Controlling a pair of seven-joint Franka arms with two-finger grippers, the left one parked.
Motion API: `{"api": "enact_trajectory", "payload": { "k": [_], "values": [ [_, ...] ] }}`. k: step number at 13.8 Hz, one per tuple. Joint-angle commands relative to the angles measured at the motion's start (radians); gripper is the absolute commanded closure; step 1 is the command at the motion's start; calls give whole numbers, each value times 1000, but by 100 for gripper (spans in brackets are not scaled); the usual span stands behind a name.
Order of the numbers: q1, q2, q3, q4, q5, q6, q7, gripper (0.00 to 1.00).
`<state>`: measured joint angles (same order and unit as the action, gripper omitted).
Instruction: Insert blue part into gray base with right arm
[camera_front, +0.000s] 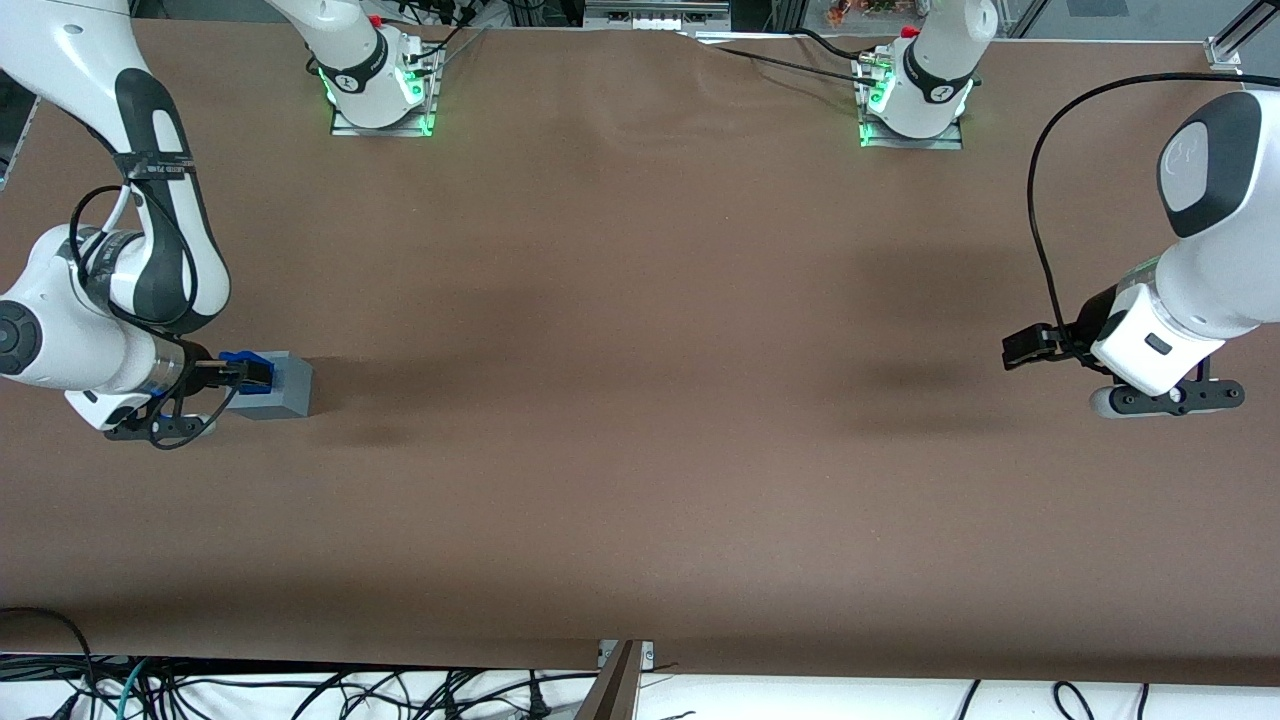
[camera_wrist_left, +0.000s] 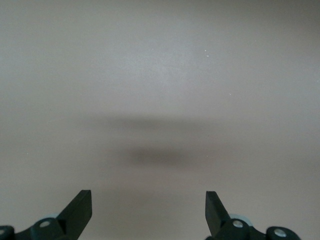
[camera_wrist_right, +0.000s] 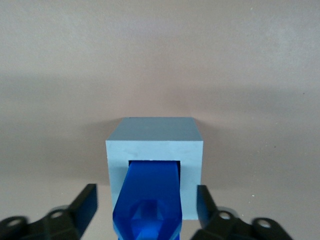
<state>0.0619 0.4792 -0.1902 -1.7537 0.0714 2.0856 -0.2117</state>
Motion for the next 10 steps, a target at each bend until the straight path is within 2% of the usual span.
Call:
{"api": "enact_trajectory", "payload": {
  "k": [1, 3, 7, 10],
  "values": [
    [-4, -36, 8, 20, 16, -16, -18, 1],
    [7, -79, 11, 35, 16, -64, -12, 1],
    [25, -118, 26, 178, 13, -286, -9, 1],
    [42, -238, 28, 140, 13, -340, -9, 1]
  ]
}}
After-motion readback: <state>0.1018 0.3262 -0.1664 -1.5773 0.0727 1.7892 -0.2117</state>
